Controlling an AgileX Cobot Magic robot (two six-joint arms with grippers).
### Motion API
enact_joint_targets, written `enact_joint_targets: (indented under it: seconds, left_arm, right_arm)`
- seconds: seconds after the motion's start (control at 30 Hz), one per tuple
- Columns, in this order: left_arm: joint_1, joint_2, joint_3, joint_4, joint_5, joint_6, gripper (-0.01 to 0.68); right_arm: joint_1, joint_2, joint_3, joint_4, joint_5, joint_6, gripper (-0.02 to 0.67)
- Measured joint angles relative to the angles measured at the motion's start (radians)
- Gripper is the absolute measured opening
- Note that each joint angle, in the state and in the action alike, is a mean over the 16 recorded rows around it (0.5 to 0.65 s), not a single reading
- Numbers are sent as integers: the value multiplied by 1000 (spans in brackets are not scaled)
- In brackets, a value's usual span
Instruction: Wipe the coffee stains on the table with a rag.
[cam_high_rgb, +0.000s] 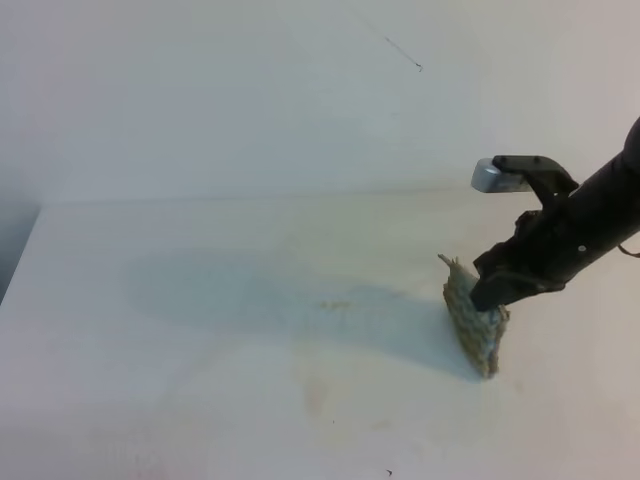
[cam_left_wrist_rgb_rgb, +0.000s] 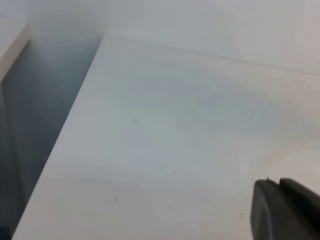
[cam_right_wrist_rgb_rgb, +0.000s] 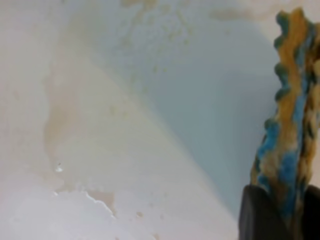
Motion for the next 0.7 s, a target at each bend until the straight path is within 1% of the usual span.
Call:
enact_joint_targets:
  seconds: [0.1,0.2,0.3,0.37,0.43,0.5,0.7]
  left_arm:
    - [0,0,0,0,0,0,-1]
    - [0,0,0,0,0,0,-1]
    - [0,0,0,0,0,0,-1]
    - [0,0,0,0,0,0,-1]
    - [0,0,0,0,0,0,-1]
    - [0,0,0,0,0,0,-1]
    - [0,0,0,0,0,0,-1]
  right_arm:
    - [5,-8,0,1,-8,-10,313]
    - [6,-25,-1,3,-13,-23,374]
    - [7,-51,-2,5,-13,-38,407]
    - [7,-75,-2,6,-11,-47,409]
    - [7,-103,-2,7,-8,-57,394]
    - [7,-136,-2,8,0,-67,360]
    - [7,-254,0,11,39,-77,207]
